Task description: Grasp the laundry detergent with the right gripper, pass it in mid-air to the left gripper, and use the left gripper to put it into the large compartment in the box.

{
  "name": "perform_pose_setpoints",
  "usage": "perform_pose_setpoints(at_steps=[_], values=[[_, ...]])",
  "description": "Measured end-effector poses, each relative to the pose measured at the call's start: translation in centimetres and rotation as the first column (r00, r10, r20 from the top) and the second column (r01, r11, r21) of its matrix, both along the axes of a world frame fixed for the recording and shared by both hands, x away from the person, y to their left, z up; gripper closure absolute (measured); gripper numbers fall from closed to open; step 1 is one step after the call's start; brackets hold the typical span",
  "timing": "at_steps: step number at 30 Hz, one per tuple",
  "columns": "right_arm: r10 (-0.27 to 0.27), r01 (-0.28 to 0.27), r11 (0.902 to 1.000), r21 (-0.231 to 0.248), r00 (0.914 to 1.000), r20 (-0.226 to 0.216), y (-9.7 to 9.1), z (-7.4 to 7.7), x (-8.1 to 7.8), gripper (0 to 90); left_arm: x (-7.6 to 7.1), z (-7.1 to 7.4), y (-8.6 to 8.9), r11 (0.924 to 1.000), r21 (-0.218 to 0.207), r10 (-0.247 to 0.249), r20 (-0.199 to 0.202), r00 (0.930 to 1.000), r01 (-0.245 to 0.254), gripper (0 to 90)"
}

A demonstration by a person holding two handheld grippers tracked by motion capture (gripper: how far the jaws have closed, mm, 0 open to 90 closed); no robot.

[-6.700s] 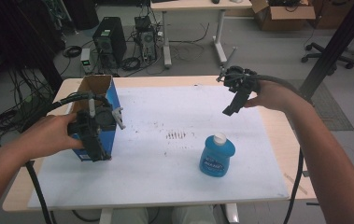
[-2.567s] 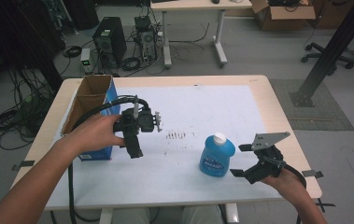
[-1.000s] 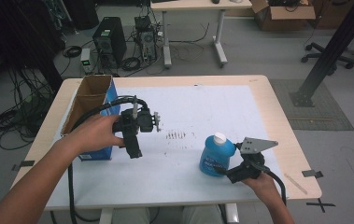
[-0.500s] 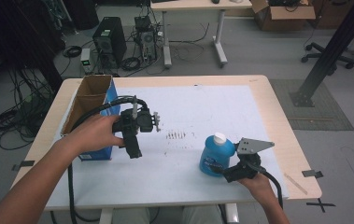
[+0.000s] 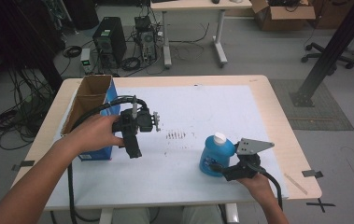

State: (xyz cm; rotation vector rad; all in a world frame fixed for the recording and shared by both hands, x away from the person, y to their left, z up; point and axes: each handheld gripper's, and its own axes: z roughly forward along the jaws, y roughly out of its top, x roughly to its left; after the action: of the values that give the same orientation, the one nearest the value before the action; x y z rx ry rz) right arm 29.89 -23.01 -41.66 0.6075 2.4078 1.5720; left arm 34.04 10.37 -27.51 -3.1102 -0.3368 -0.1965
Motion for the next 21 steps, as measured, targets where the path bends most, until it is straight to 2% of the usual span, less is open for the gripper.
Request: perform_pose_setpoints(at_steps=[6,21], values=[[0.008,-0.008,0.9999,0.008,1.0,0.001,-0.15,-0.13,-0.02,28.1,0.01,0.02,-0.01,1.0,0.002,0.0,-0.002,1.0,0.0,7.8],[0.03,-0.03,0.9995,0.006,0.9994,0.017,-0.31,0.03,-0.18,40.4,0.04,-0.02,-0.07,1.0,0.002,0.0,-0.004,1.0,0.0,7.8]])
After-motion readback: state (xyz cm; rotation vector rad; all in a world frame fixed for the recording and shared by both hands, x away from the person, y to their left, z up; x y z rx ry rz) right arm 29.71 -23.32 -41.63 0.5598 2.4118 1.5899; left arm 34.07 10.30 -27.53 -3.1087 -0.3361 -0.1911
